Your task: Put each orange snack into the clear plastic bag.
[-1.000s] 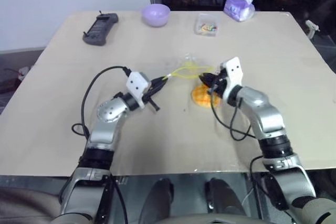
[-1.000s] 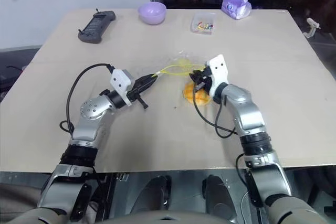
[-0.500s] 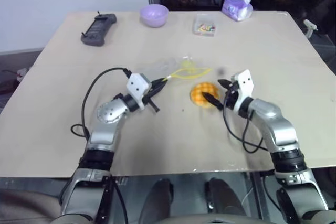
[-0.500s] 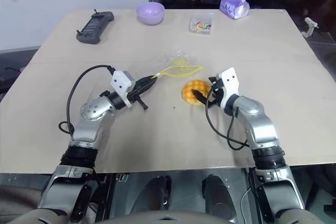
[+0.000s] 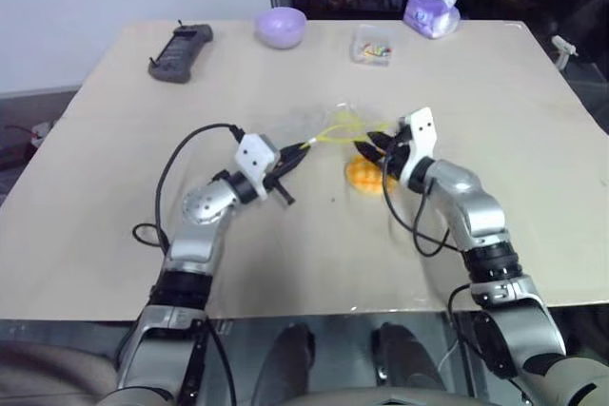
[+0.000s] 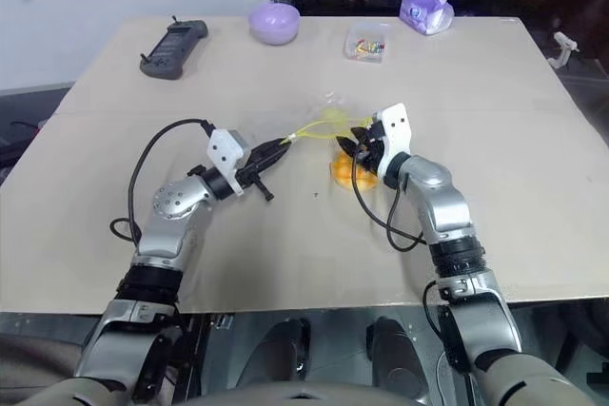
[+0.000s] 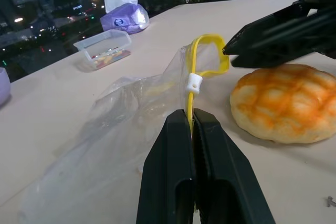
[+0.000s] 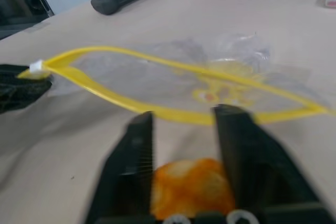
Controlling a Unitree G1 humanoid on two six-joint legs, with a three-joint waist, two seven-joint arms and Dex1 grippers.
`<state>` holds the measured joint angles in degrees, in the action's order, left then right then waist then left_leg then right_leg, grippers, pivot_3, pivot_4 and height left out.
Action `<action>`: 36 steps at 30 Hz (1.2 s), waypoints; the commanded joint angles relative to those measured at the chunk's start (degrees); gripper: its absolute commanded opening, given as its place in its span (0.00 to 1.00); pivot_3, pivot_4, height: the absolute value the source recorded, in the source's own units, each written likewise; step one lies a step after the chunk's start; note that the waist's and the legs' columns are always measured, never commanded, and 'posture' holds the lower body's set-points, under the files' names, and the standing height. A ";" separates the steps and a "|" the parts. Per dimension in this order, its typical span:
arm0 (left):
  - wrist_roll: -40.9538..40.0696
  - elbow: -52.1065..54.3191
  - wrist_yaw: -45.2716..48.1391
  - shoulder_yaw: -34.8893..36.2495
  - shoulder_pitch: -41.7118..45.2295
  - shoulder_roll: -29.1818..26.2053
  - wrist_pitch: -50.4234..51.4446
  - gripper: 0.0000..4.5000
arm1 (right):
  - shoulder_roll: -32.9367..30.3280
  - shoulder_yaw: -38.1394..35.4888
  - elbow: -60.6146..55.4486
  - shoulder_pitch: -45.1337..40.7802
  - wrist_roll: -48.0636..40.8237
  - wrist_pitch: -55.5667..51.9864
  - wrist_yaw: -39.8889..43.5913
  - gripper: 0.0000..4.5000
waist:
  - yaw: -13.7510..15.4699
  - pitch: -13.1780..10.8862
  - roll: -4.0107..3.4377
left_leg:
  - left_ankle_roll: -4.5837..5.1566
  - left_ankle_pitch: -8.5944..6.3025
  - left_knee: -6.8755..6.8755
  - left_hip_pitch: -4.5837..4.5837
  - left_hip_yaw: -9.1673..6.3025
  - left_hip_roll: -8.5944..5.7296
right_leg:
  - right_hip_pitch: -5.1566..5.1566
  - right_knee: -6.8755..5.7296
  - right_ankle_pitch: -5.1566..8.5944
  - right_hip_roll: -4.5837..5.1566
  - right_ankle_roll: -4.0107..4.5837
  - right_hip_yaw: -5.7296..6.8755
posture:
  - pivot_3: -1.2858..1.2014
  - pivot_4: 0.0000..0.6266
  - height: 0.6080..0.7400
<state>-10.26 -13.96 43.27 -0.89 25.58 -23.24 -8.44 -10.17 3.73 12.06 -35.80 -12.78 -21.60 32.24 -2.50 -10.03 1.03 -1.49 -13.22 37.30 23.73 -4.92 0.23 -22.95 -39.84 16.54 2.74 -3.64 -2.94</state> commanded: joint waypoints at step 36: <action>0.81 3.99 0.02 -1.46 -0.45 0.91 -0.15 0.00 | -2.58 4.07 4.53 -4.13 9.08 11.49 -0.10 0.99 | 0.06 0.00 0.00 | 0.00 0.00 0.00 0.00 0.00 0.00 | 0.00 0.01 0.00 0.00 0.00 0.00 | 0.52 0.24 1.00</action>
<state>-9.58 -10.78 43.96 -2.75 24.50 -22.38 -7.15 -11.74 9.50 19.12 -40.15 -3.50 -10.72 32.05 -2.44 -10.03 1.02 -1.49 -13.22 37.29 23.73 -4.92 0.23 -22.95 -39.83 16.54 2.74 -3.64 -2.94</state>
